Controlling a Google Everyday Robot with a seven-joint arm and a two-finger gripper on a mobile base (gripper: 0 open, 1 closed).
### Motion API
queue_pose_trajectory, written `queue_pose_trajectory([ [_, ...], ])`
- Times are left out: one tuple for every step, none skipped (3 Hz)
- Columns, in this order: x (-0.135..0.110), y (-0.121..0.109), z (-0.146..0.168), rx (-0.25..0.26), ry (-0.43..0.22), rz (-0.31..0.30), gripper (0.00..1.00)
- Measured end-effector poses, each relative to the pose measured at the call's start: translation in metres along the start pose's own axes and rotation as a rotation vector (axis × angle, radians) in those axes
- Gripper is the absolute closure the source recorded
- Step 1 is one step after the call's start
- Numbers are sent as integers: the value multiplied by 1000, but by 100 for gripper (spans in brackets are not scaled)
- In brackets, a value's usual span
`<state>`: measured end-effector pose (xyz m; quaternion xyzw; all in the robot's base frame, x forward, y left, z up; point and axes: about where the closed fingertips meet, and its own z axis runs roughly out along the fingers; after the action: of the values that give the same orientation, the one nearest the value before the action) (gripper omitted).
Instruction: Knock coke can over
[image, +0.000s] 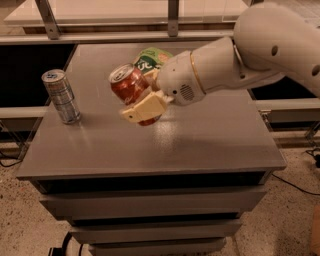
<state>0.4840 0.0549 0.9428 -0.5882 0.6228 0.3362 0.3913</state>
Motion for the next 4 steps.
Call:
queue_pose_trajectory([
  [-12,-15,-12,54,185,-67,100],
  [5,-28,-17,76,388,-149,100],
  [42,-36,-25,95,582,-207,100],
  [94,-46,-48,125,795,-244,84],
])
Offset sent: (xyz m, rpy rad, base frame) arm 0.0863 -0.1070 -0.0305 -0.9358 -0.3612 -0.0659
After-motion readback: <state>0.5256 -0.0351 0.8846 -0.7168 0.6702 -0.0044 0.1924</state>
